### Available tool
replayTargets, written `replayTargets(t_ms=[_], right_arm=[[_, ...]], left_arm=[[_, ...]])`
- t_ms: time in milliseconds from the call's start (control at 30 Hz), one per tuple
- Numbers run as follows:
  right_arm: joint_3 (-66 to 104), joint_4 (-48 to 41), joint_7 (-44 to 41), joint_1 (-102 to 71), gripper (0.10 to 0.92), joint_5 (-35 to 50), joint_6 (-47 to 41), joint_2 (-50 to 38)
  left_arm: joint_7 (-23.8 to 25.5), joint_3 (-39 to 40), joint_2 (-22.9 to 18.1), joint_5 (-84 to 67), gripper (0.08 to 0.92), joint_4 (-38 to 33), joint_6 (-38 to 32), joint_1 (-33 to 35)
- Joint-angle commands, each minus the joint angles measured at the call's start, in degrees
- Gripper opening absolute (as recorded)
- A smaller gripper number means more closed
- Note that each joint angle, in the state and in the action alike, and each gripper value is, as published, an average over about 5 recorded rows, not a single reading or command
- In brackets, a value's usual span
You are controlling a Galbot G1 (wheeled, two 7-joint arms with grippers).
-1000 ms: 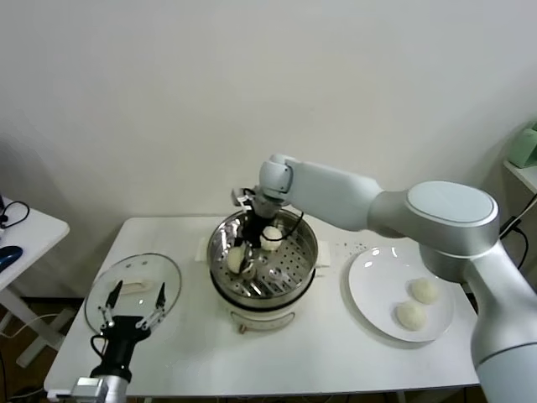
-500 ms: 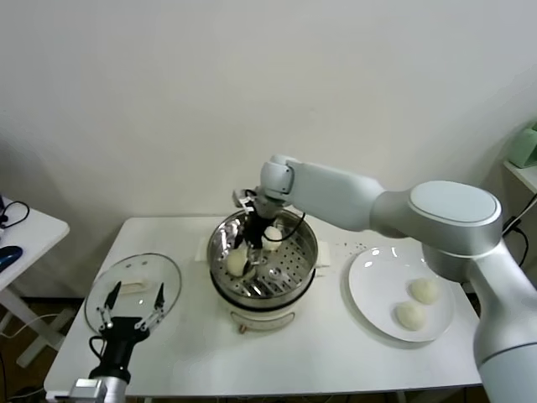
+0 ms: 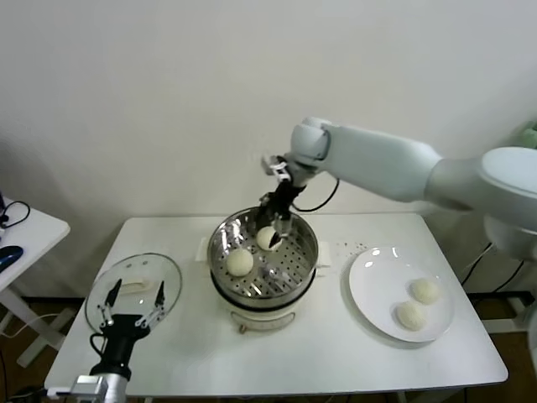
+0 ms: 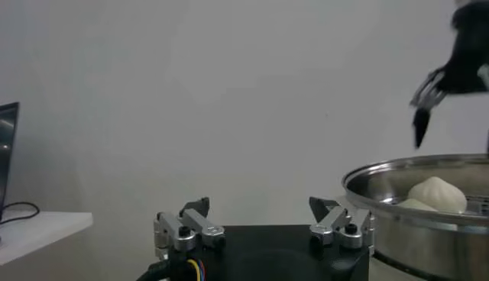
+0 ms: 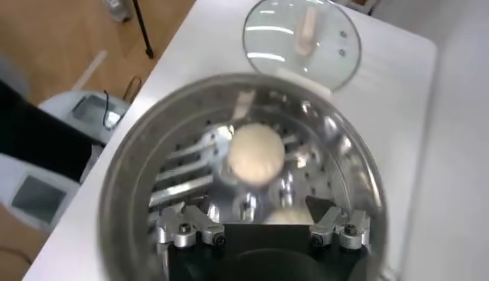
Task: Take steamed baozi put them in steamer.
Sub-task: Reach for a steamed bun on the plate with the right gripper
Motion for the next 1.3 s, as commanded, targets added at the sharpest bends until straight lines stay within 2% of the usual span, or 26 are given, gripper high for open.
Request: replayTargets(t_ms=[33,300,467,767,1300], right_arm=[[-2.8,13.7,-4.5,10.1,0.823,-6.2,3.7,-23.6],[6.7,15.6,-6.3,-4.9,0.823,-25.8,8.7,-36.7],[17.9,16.2,-5.6,-19.1,0.823,-33.4,9.9,-41.9],[22.3,16.6,-2.5,-30.8,0.823,-38.5,9.7,-44.6],[26.9,12.8,1.2,-39.5,0.823,-43.0,9.9,-40.2]], left_arm=[[-0.1,-0.2,0.4,-1.0,0.823,0.6,0.1,-1.0],[0.1,-1.1,0.7,-2.3,0.823,1.6,0.2,-3.0],[0.1,-0.9,0.2,-1.7,0.823,1.6,-0.1,-2.0],[0.1,-0.7,-0.5,-1.0,0.823,1.7,-0.1,-1.8],[0.0,-1.0,-0.7,-0.9,0.823,2.5,-0.3,-1.1]])
